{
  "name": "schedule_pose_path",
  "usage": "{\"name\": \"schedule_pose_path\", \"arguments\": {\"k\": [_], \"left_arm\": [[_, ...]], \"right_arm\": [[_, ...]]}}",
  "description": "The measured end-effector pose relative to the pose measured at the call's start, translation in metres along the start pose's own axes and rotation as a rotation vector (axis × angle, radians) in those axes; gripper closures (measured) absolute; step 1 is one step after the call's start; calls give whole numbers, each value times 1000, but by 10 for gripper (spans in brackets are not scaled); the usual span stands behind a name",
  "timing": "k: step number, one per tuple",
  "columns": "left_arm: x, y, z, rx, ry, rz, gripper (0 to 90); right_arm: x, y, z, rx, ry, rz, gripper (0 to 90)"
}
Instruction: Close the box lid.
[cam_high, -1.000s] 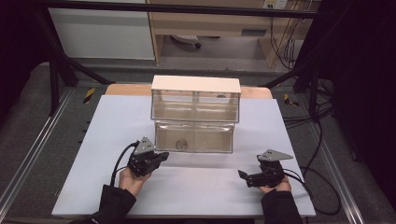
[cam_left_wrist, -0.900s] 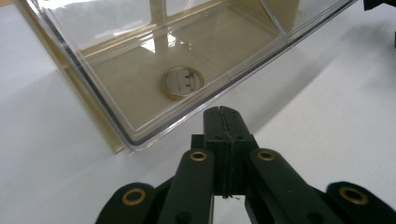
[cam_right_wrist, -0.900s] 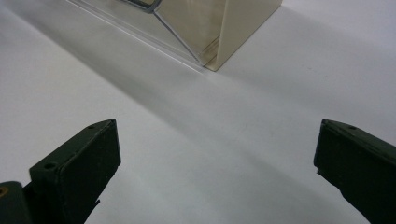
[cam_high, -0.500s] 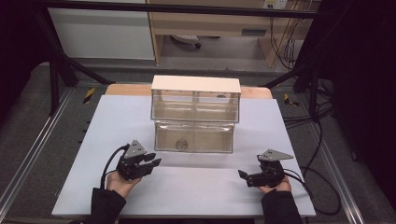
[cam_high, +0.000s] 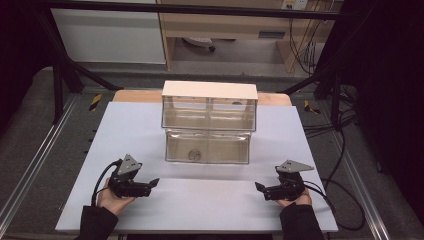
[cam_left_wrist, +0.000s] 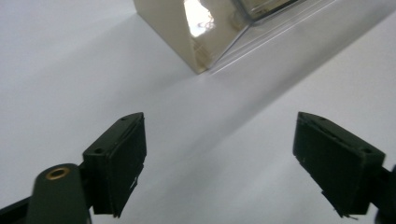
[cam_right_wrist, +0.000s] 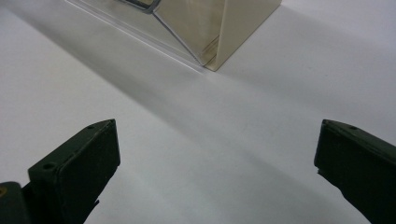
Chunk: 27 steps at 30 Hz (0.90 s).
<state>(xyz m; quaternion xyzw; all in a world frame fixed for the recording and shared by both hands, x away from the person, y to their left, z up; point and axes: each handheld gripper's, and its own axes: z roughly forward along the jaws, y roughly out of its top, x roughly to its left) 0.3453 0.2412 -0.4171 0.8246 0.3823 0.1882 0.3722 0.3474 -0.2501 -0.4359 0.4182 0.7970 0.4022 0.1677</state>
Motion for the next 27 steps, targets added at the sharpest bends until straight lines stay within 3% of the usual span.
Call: {"name": "schedule_pose_path", "arguments": {"k": [16,27], "left_arm": [[24,-33,-8,-30,8,-58,130],[25,-38,-5,-19,-5,-58,132]], "right_arm": [[-2,-2,-2,3,9,9,7],[-4,-5,-4,0,18,20,7]]}}
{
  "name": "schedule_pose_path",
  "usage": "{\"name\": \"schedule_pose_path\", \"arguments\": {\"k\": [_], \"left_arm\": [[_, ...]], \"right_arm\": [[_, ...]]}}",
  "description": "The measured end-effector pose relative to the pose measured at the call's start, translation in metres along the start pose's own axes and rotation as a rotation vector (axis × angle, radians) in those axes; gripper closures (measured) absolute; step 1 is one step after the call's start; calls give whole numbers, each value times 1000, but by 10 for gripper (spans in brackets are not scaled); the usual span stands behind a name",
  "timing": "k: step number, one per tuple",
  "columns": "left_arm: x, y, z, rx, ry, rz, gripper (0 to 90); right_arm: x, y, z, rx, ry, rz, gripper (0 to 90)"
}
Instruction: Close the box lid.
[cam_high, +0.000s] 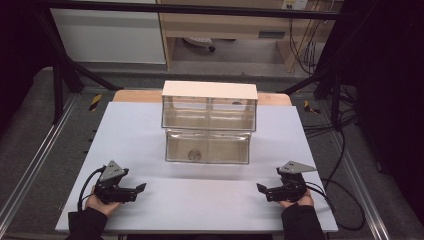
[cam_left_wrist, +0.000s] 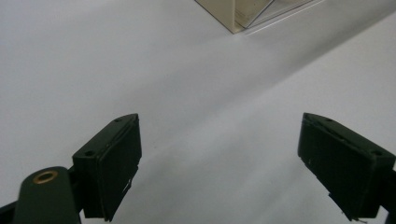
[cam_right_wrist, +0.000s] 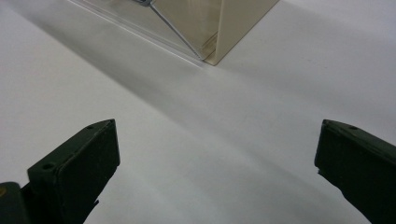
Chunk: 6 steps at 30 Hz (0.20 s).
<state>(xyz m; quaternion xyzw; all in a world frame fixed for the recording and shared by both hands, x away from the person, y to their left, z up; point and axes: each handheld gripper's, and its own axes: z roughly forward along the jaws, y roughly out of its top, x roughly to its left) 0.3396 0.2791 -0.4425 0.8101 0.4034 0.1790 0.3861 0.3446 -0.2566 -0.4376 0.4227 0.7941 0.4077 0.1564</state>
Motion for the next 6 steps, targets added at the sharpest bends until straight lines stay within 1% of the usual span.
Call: {"name": "schedule_pose_path", "arguments": {"k": [6], "left_arm": [[0,0,0,-1,-2,3,133]], "right_arm": [[-1,-1,0,3,3,-1,7]]}}
